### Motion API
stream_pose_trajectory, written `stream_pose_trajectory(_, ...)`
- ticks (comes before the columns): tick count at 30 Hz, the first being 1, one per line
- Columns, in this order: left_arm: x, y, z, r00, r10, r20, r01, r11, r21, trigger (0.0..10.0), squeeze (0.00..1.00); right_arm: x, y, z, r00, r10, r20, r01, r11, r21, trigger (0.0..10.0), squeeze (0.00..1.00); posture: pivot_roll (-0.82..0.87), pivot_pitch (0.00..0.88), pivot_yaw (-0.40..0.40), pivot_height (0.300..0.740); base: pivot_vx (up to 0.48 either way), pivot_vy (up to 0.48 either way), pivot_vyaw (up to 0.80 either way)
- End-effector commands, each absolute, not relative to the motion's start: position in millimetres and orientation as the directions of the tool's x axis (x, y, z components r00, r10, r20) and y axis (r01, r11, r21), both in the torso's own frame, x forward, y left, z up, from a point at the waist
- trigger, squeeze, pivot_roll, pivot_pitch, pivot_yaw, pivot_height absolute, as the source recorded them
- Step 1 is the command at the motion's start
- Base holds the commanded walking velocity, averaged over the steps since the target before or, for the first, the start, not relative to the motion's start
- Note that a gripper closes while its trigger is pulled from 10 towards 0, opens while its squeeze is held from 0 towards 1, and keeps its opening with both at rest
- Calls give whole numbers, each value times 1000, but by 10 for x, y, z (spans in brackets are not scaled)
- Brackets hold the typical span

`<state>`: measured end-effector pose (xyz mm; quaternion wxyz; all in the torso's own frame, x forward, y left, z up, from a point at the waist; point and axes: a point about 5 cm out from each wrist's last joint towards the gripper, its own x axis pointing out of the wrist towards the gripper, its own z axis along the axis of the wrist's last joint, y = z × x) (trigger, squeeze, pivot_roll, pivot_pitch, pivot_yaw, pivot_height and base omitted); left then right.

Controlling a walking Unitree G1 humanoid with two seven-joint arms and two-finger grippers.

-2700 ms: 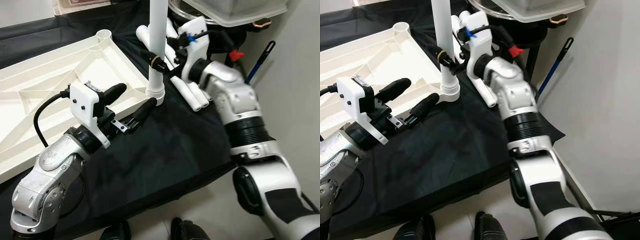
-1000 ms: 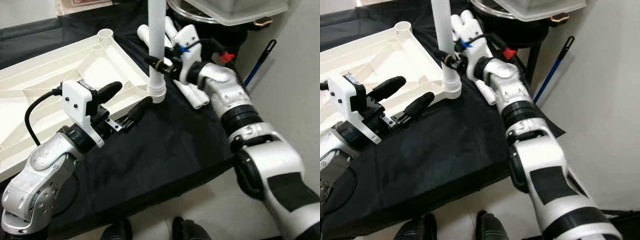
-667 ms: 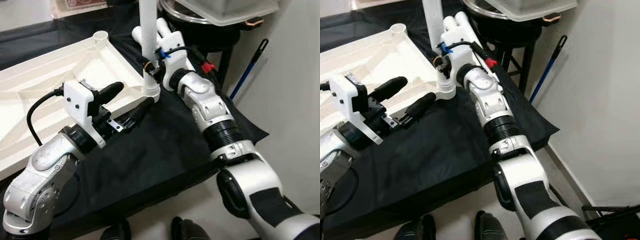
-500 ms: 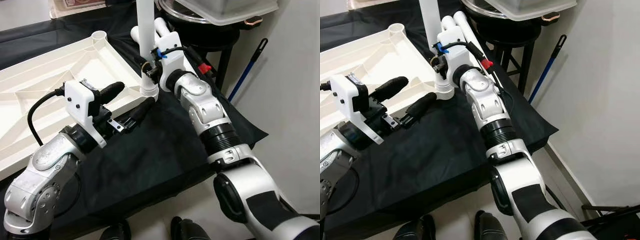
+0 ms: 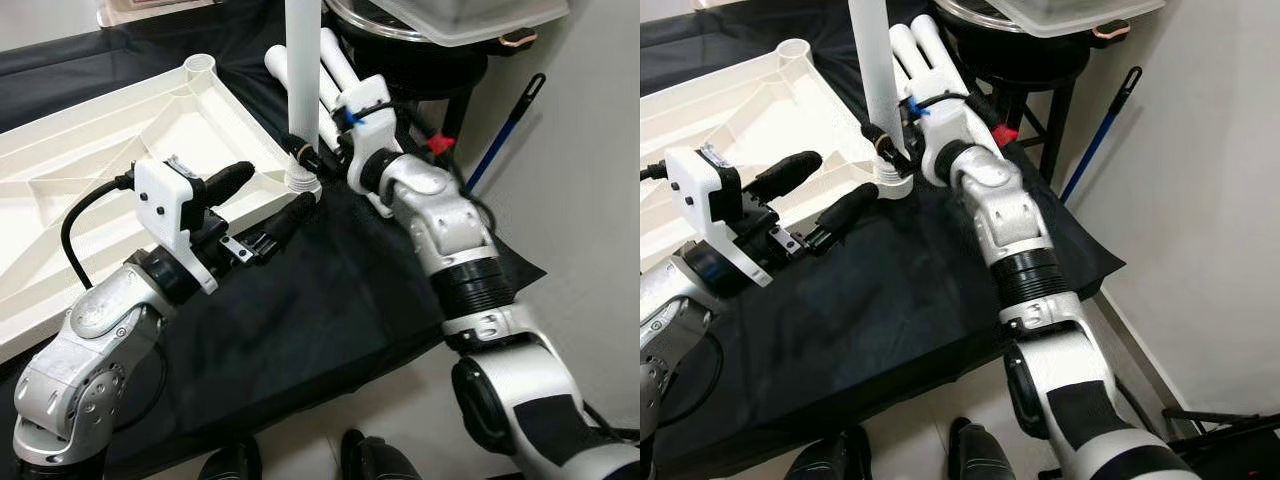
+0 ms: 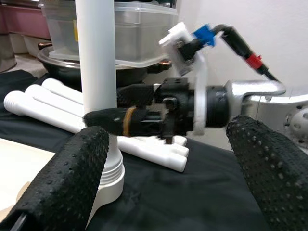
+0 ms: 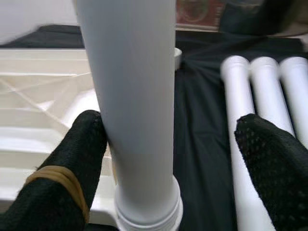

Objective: Building children table

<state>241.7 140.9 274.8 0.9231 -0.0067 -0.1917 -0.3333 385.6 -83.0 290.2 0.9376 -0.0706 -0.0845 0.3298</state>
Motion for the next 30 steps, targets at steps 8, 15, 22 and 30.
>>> stream_pose_trajectory(8,2407,1395,2709,702,-622,346,628,771,112,10000,0,3858,-961,2874,556,822,120,-803,569,-175,10000,0,37,283,-49,740,0,0,0)
stream_pose_trajectory(15,2391,1408,2724,702,-626,340,628,769,119,10000,0,3945,-898,2988,516,842,155,-823,538,-182,10000,0,65,283,-42,740,0,0,0)
stream_pose_trajectory(22,2371,1416,2734,703,-627,337,627,769,125,10000,0,3982,-845,3104,495,857,146,-820,516,-248,10000,0,71,284,-43,740,0,0,0)
stream_pose_trajectory(30,2355,1412,2737,704,-625,336,625,771,124,10000,0,4004,-866,3146,484,865,130,-825,501,-263,0,0,69,288,-46,740,0,0,0)
